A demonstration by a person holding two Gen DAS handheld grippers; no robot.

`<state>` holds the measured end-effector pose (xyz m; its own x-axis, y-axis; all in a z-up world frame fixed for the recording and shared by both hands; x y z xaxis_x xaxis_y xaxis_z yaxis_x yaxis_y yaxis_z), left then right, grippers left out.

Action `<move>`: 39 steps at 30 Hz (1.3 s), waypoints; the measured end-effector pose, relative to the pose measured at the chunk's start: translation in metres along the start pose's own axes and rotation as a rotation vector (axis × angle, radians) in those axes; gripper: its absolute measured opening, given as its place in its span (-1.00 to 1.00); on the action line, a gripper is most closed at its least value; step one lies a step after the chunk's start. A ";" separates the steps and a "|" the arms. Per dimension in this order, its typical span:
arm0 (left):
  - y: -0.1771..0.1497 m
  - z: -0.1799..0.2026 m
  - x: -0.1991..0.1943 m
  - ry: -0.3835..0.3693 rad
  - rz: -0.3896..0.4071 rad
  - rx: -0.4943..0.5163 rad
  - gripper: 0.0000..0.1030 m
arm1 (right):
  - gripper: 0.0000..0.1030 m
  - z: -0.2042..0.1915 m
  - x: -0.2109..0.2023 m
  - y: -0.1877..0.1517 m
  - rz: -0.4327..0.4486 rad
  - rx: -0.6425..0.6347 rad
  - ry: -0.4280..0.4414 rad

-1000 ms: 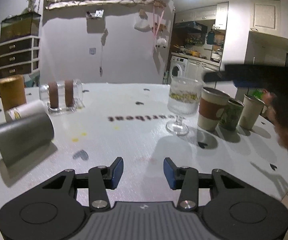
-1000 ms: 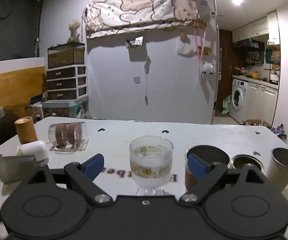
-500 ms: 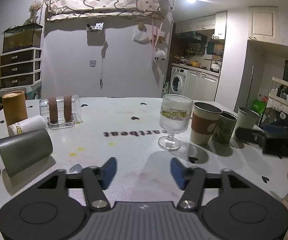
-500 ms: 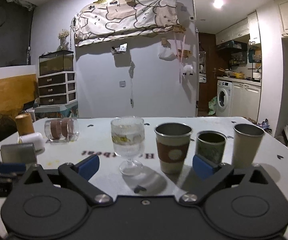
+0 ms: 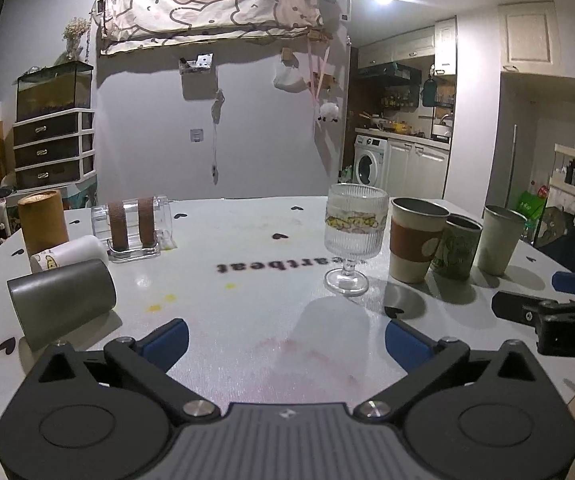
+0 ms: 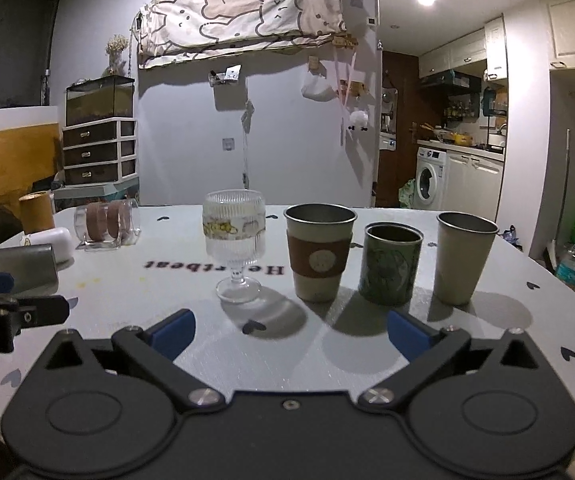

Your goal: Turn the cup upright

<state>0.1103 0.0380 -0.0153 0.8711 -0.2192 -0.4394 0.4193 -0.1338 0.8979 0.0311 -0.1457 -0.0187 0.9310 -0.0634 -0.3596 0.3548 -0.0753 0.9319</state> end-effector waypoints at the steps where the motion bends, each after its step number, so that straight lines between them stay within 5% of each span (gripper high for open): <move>1: -0.001 0.000 0.000 0.002 -0.002 0.002 1.00 | 1.00 0.000 0.000 0.000 -0.001 0.000 -0.001; 39: -0.002 -0.006 0.000 0.032 -0.010 -0.015 1.00 | 1.00 0.004 0.000 -0.003 -0.009 -0.010 -0.008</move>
<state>0.1109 0.0439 -0.0172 0.8742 -0.1872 -0.4479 0.4319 -0.1213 0.8937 0.0297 -0.1497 -0.0219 0.9269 -0.0702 -0.3686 0.3644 -0.0663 0.9289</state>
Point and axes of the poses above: each gripper's, at about its wrist camera, not at the fingertips, and x roughly the way its jaws point, z to its right, y to its top, the point moved 3 cm from there along x, roughly the way its jaws point, and after that the axes turned 8 degrees about y, right-handed, at the moved point
